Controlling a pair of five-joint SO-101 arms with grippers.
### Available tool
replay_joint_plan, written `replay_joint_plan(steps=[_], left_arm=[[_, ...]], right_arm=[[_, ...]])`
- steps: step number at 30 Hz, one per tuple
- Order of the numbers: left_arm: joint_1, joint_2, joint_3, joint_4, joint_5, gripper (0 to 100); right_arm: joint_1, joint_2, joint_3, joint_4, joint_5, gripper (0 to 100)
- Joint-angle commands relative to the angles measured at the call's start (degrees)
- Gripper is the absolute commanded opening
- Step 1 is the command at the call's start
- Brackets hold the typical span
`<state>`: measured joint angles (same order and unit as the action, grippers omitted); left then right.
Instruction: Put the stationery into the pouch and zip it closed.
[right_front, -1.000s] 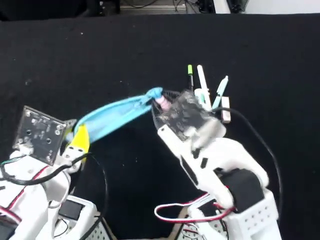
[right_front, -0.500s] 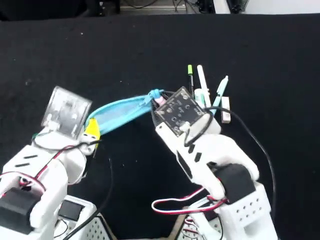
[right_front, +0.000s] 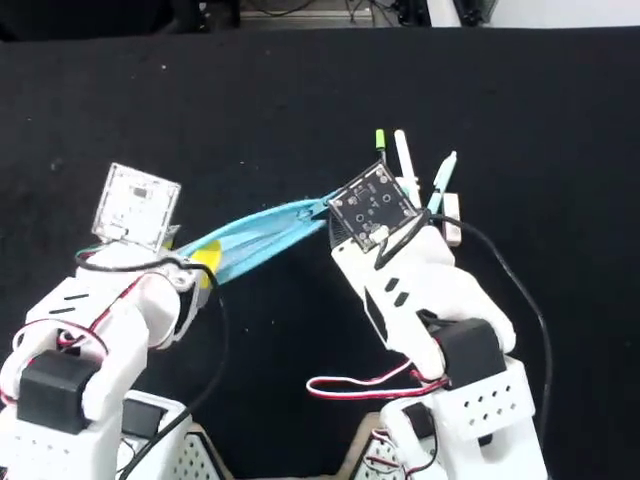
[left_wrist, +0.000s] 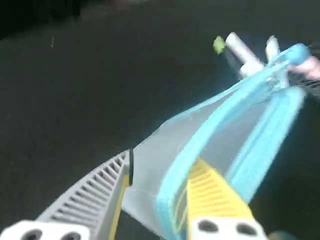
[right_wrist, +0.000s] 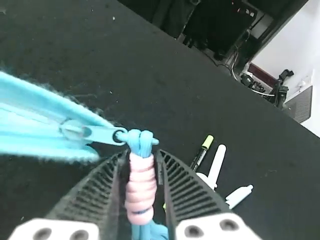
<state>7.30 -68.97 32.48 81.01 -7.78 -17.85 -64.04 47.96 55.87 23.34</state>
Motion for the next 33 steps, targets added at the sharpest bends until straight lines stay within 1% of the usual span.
replay_joint_plan(steps=[1, 4, 7, 9, 12, 15, 19, 21, 25, 27, 31, 33], left_arm=[[-4.88, 0.79, -2.24, 1.32, -0.97, 16], [-6.2, 0.79, -2.24, 1.23, -2.02, 11], [-6.11, 0.79, -2.77, 0.97, -1.49, 2], [-5.93, 0.79, -2.59, -0.88, -1.49, 3], [-5.14, 0.79, -2.24, -7.03, -0.18, 3], [-1.63, 0.79, -2.24, -11.69, 2.81, 3], [6.99, 0.79, -2.07, -11.96, 2.99, 3], [9.1, 0.79, -0.04, -11.96, 2.9, 3], [9.1, 0.79, 4.7, -11.87, 2.9, 3], [7.96, 0.79, 6.46, -11.6, 2.9, 3], [3.12, 0.79, 7.6, -11.6, 2.9, 3], [0.92, 0.79, 7.43, -11.78, 2.9, 3]], right_arm=[[1.32, 0.04, -0.31, 0.18, 0.35, 1.1], [1.32, 0.04, -0.48, 0.18, 0.35, 1.1], [1.32, -0.04, -0.66, 0.26, 0.35, 1.1], [1.32, -0.04, -0.66, 0.26, 0.35, 1.1], [1.49, -0.04, -0.66, 0.26, 0.0, 1.1], [1.49, -0.04, -1.71, 2.99, -0.09, 1.1], [1.58, -0.04, -7.25, 10.81, -0.09, 1.1], [1.58, -0.04, -9.36, 13.8, -0.09, 1.1], [1.41, -0.04, -9.63, 15.91, -0.09, 1.5], [1.41, -0.04, -9.63, 17.32, 0.0, 2.5], [1.32, -0.04, -12.26, 21.45, -0.09, 13.5], [1.32, -0.04, -15.78, 23.82, -0.09, 16.4]])
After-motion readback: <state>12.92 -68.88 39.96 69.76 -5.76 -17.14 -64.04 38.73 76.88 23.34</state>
